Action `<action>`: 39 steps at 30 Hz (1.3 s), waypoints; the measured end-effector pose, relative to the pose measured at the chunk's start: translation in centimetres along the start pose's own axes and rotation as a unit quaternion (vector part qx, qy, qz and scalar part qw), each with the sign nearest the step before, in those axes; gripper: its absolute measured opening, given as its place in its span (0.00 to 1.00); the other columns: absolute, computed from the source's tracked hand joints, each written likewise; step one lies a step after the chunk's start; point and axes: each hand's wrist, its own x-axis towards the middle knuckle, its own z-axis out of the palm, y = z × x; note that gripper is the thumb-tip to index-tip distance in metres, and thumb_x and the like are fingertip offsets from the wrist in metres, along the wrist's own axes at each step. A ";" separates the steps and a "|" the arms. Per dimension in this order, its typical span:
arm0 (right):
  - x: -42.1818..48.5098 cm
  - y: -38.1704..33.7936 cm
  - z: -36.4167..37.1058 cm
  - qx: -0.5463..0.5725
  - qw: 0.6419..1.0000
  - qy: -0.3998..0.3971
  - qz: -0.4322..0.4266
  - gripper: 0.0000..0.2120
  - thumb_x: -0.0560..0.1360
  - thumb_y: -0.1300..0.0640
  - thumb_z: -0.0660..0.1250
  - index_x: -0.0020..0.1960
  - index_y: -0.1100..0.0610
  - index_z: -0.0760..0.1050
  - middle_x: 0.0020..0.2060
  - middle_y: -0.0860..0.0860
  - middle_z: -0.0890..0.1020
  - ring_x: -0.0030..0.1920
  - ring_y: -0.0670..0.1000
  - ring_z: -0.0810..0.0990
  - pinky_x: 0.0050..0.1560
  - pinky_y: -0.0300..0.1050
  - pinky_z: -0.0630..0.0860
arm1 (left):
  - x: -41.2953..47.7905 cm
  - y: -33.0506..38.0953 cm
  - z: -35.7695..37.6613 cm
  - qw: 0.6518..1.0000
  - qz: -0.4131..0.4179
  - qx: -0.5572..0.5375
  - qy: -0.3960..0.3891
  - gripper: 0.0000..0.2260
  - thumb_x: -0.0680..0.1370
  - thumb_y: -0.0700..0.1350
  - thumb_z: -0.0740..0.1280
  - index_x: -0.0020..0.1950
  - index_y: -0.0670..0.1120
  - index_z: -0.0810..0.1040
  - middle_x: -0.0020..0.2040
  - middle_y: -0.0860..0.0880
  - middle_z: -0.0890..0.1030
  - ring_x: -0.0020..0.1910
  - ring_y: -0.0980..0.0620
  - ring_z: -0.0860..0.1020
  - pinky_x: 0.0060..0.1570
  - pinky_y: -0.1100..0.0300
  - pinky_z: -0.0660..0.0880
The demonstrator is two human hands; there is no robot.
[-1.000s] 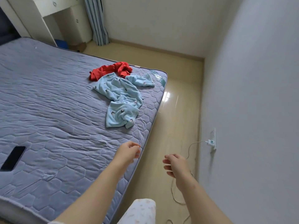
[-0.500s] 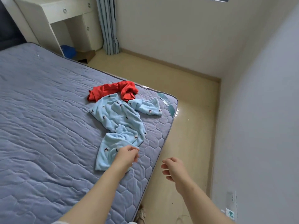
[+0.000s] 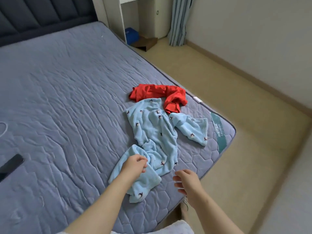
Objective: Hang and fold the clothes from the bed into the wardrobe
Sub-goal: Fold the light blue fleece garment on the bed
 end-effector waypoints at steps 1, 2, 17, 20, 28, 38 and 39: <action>1.6 -0.7 -0.2 -0.025 1.000 -0.014 0.008 0.06 0.78 0.60 0.60 0.44 0.57 0.73 0.36 0.53 0.76 0.32 0.50 0.71 0.32 0.39 0.66 | 1.2 0.1 0.4 1.000 -0.009 -0.003 0.015 0.08 0.78 0.41 0.60 0.44 0.48 0.77 0.37 0.50 0.79 0.33 0.55 0.76 0.30 0.65 0.68; 3.2 -1.3 -0.5 -0.049 0.998 -0.028 0.017 0.06 0.78 0.61 0.58 0.43 0.56 0.72 0.36 0.52 0.75 0.32 0.49 0.71 0.31 0.38 0.66 | 2.3 0.1 0.8 0.999 -0.022 -0.006 0.029 0.08 0.78 0.41 0.60 0.43 0.48 0.77 0.37 0.51 0.79 0.33 0.55 0.76 0.31 0.65 0.68; 24.5 -7.2 -1.6 -0.211 0.969 -0.104 0.080 0.05 0.76 0.63 0.56 0.47 0.58 0.71 0.35 0.52 0.75 0.31 0.50 0.71 0.31 0.39 0.67 | 16.6 -2.0 10.1 0.976 -0.189 -0.051 0.098 0.10 0.75 0.39 0.60 0.38 0.51 0.75 0.35 0.51 0.79 0.31 0.54 0.76 0.30 0.63 0.66; 28.9 -7.1 -0.4 -0.198 0.970 -0.116 0.082 0.04 0.76 0.63 0.56 0.46 0.58 0.69 0.35 0.52 0.75 0.31 0.49 0.71 0.32 0.40 0.68 | 20.3 -3.3 11.4 0.975 -0.194 -0.039 0.099 0.06 0.76 0.42 0.61 0.43 0.53 0.75 0.41 0.51 0.80 0.33 0.55 0.78 0.32 0.63 0.68; 42.6 -3.9 1.8 -0.162 0.984 0.041 0.065 0.27 0.77 0.56 0.58 0.74 0.53 0.55 0.62 0.56 0.71 0.49 0.54 0.69 0.41 0.46 0.69 | 28.1 -8.0 12.4 0.976 -0.180 0.040 0.117 0.26 0.78 0.49 0.61 0.74 0.53 0.55 0.73 0.48 0.64 0.65 0.48 0.70 0.50 0.63 0.62; 42.3 -3.3 3.4 -0.025 0.992 -0.068 0.105 0.04 0.72 0.61 0.68 0.45 0.56 0.73 0.33 0.53 0.75 0.31 0.50 0.73 0.34 0.41 0.71 | 27.0 -10.0 11.9 0.972 -0.188 -0.033 0.133 0.21 0.77 0.46 0.62 0.70 0.52 0.63 0.40 0.55 0.77 0.49 0.47 0.77 0.54 0.54 0.73; 41.5 -3.8 3.5 -0.040 0.994 -0.071 0.073 0.05 0.72 0.63 0.67 0.45 0.56 0.72 0.34 0.53 0.76 0.33 0.50 0.74 0.34 0.41 0.71 | 26.2 -9.7 11.9 0.972 -0.191 -0.043 0.129 0.21 0.77 0.46 0.62 0.69 0.52 0.63 0.39 0.55 0.77 0.49 0.47 0.78 0.54 0.53 0.73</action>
